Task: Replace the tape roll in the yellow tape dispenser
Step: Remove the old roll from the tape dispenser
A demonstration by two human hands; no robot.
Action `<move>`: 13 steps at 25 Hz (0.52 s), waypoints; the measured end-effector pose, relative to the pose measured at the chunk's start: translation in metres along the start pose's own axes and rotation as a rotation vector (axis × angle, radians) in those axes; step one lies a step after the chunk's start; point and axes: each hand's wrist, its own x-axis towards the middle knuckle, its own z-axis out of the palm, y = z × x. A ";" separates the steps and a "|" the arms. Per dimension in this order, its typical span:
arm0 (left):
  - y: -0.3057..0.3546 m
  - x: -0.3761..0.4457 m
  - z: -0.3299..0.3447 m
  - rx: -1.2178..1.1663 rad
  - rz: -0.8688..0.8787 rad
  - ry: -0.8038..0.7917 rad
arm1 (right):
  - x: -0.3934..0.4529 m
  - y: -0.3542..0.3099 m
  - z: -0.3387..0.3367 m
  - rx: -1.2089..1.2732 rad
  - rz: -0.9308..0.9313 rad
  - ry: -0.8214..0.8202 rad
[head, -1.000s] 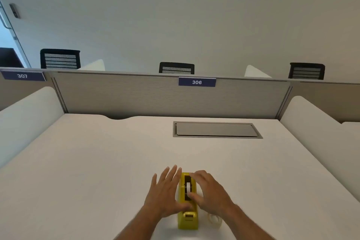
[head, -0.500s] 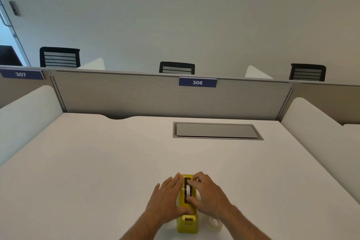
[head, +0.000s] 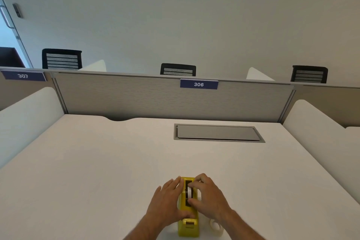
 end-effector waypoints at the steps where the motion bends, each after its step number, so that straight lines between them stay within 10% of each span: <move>1: 0.000 0.000 -0.001 0.001 -0.002 -0.004 | 0.001 0.000 0.000 0.020 0.016 0.012; 13: 0.004 -0.005 -0.004 -0.056 0.001 0.013 | 0.001 0.004 0.006 0.153 0.061 0.053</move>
